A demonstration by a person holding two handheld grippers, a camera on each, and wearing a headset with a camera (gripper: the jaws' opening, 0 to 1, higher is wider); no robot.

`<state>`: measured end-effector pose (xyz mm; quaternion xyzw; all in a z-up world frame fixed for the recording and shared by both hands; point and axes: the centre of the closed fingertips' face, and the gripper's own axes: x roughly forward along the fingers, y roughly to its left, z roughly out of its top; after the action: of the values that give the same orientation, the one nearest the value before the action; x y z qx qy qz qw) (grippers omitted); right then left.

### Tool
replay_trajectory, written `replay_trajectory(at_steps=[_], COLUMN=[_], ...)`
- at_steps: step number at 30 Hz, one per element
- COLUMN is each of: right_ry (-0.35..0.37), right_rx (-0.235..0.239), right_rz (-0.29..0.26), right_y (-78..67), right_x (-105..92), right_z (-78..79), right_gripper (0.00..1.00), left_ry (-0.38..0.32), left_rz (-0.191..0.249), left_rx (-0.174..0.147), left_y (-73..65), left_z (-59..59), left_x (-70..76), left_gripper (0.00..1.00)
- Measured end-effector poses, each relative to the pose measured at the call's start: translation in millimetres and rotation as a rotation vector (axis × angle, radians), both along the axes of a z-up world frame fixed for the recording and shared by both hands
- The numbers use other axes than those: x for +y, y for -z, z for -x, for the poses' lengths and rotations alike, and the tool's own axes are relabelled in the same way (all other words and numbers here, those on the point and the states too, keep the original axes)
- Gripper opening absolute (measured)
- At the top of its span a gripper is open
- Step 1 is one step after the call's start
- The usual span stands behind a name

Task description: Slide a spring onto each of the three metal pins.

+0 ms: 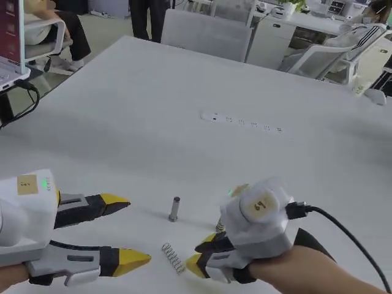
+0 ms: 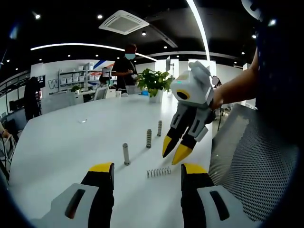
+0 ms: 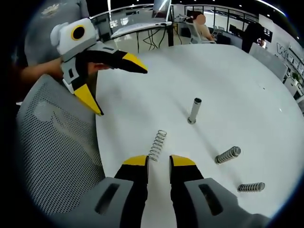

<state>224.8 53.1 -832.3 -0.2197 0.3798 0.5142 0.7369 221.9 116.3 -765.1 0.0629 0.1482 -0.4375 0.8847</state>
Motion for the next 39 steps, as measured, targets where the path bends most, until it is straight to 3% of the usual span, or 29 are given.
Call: replay_trajectory(at_steps=[9, 19, 28, 39], right_ry=[-0.003, -0.002, -0.034, -0.041], right_rx=[0.020, 0.001, -0.057, -0.045], right_rz=[0.046, 0.080, 0.102, 0.082], right_y=[18.3, 27.9, 28.1, 17.7], right_x=[8.0, 8.9, 7.0, 2.3], right_z=[4.1, 2.5, 0.9, -1.1], right_gripper=[0.16, 0.14, 0.09, 0.09], left_ry=[0.001, 0.009, 0.019, 0.035], left_rz=[0.001, -0.001, 0.000, -0.014], left_rx=[0.001, 0.001, 0.006, 0.008], left_y=[2.0, 2.0, 2.6, 5.4], left_z=[0.2, -0.4, -0.1, 2.1], left_x=[0.8, 0.5, -2.7, -6.4], left_gripper=[0.51, 0.50, 0.49, 0.46])
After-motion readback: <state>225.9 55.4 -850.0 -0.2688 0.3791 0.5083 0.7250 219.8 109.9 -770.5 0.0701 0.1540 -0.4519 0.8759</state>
